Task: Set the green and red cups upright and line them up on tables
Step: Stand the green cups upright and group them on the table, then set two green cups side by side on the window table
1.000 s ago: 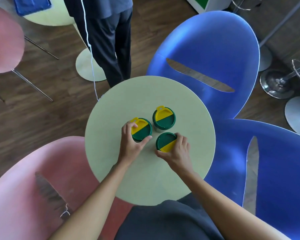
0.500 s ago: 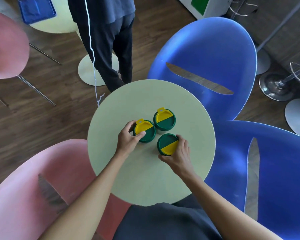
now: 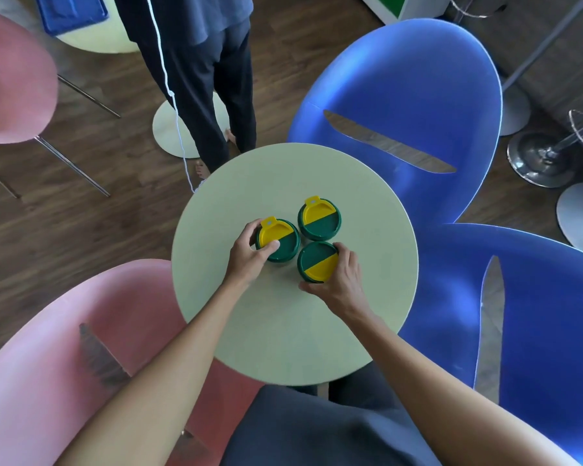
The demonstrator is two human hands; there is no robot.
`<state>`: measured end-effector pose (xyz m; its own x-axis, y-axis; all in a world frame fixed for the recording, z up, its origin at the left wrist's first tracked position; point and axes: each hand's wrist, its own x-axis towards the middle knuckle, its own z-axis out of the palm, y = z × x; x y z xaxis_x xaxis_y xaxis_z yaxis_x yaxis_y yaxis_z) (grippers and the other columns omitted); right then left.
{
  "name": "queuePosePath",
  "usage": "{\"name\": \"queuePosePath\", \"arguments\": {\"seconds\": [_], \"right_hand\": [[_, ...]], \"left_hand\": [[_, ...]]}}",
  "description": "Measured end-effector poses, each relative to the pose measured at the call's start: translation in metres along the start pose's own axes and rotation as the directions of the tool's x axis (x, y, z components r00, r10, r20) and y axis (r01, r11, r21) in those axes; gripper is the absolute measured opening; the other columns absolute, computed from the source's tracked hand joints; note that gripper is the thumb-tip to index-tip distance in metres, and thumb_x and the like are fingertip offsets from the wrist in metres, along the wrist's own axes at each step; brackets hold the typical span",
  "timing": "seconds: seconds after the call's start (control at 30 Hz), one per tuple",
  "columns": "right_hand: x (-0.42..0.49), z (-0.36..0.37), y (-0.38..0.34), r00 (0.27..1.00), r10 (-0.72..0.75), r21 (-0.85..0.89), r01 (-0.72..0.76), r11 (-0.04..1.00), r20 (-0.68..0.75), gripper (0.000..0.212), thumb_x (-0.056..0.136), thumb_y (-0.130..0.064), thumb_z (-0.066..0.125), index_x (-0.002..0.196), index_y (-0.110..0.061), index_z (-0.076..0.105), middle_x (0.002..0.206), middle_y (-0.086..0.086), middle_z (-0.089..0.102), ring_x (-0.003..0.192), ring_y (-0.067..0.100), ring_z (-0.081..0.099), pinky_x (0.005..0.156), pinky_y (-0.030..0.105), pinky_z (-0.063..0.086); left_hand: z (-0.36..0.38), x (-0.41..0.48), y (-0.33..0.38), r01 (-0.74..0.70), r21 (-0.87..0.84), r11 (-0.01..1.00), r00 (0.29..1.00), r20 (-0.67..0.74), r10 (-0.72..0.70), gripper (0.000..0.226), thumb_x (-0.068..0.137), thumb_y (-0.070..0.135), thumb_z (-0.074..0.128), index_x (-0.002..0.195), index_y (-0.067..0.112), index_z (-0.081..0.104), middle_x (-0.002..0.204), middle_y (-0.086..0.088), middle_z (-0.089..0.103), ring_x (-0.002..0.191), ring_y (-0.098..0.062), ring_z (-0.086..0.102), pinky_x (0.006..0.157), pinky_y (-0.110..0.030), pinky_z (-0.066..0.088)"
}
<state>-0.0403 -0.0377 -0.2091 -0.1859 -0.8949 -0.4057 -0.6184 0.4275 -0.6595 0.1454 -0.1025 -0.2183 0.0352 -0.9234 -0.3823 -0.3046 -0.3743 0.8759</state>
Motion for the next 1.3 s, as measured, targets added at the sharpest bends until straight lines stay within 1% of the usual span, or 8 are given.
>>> {"name": "queuePosePath", "arguments": {"seconds": [0.2,0.3,0.4,0.6,0.73,0.93,1.1,1.3], "right_hand": [[-0.011,-0.006,0.012,1.000,0.008,0.056,-0.009,0.998,0.025,0.119,0.062,-0.042,0.087,0.152,-0.021,0.012,0.145,0.010,0.031,0.134,0.029,0.031,0.112,0.040,0.030],[-0.023,-0.018,0.020,1.000,0.004,0.106,-0.001,0.994,-0.024,0.110,0.067,-0.050,0.082,0.151,-0.024,0.016,0.143,0.008,0.036,0.133,0.025,0.033,0.112,0.041,0.032],[-0.035,-0.037,0.028,0.991,-0.010,0.218,0.040,0.975,-0.135,0.077,0.082,-0.053,0.067,0.144,-0.023,0.034,0.132,0.004,0.049,0.124,0.021,0.044,0.105,0.040,0.040],[-0.057,-0.093,0.053,0.959,0.052,0.316,0.040,0.948,-0.278,0.035,0.093,-0.033,0.058,0.125,-0.018,0.057,0.116,0.003,0.063,0.104,0.015,0.058,0.093,0.035,0.049],[-0.090,-0.139,0.092,0.920,0.120,0.364,0.026,0.931,-0.373,0.028,0.091,-0.030,0.058,0.117,-0.018,0.063,0.109,0.002,0.067,0.101,0.014,0.062,0.090,0.032,0.050],[-0.181,-0.228,0.199,0.800,0.254,0.427,0.002,0.904,-0.544,0.024,0.091,-0.021,0.058,0.111,-0.014,0.069,0.103,0.001,0.071,0.089,0.010,0.063,0.069,0.000,0.040],[-0.285,-0.300,0.306,0.698,0.375,0.528,0.005,0.849,-0.610,0.019,0.092,-0.019,0.057,0.108,-0.016,0.068,0.091,-0.005,0.068,0.082,0.004,0.062,0.073,0.015,0.047],[-0.384,-0.372,0.417,0.558,0.503,0.570,-0.064,0.819,-0.660,0.019,0.090,-0.017,0.060,0.106,-0.015,0.069,0.086,-0.001,0.067,0.078,0.013,0.062,0.057,0.002,0.043]], "left_hand": [[0.003,-0.011,0.007,0.008,0.070,0.998,0.998,-0.066,-0.003,0.062,0.084,0.029,0.070,0.140,0.019,0.045,0.138,0.000,0.054,0.128,-0.013,0.048,0.108,-0.031,0.038],[0.009,-0.028,0.010,-0.174,0.239,0.955,0.943,-0.240,0.232,0.045,0.088,0.026,0.065,0.130,0.012,0.053,0.125,-0.008,0.060,0.117,-0.022,0.054,0.099,-0.030,0.041],[0.019,-0.045,0.021,-0.307,0.383,0.871,0.879,-0.237,0.414,0.026,0.089,0.017,0.059,0.114,0.009,0.062,0.110,-0.008,0.066,0.104,-0.026,0.059,0.092,-0.035,0.046],[0.075,-0.073,0.061,-0.526,0.464,0.713,0.793,-0.036,0.608,0.015,0.087,0.012,0.058,0.098,0.009,0.069,0.094,-0.006,0.070,0.090,-0.026,0.062,0.086,-0.038,0.048],[0.144,-0.100,0.091,-0.634,0.461,0.620,0.741,0.133,0.659,0.016,0.085,0.014,0.057,0.095,0.011,0.069,0.092,-0.005,0.071,0.088,-0.028,0.063,0.084,-0.041,0.050],[0.287,-0.187,0.120,-0.782,0.332,0.527,0.623,0.400,0.672,0.022,0.085,0.017,0.054,0.100,0.014,0.070,0.095,-0.004,0.072,0.089,-0.028,0.063,0.084,-0.041,0.050],[0.419,-0.296,0.126,-0.851,0.227,0.473,0.513,0.545,0.663,0.018,0.087,0.009,0.059,0.101,0.012,0.068,0.092,-0.005,0.069,0.089,-0.027,0.060,0.084,-0.041,0.049],[0.551,-0.408,0.133,-0.901,0.118,0.417,0.372,0.706,0.603,0.018,0.088,0.012,0.058,0.102,0.013,0.068,0.093,-0.006,0.069,0.092,-0.028,0.059,0.083,-0.040,0.049]]}}
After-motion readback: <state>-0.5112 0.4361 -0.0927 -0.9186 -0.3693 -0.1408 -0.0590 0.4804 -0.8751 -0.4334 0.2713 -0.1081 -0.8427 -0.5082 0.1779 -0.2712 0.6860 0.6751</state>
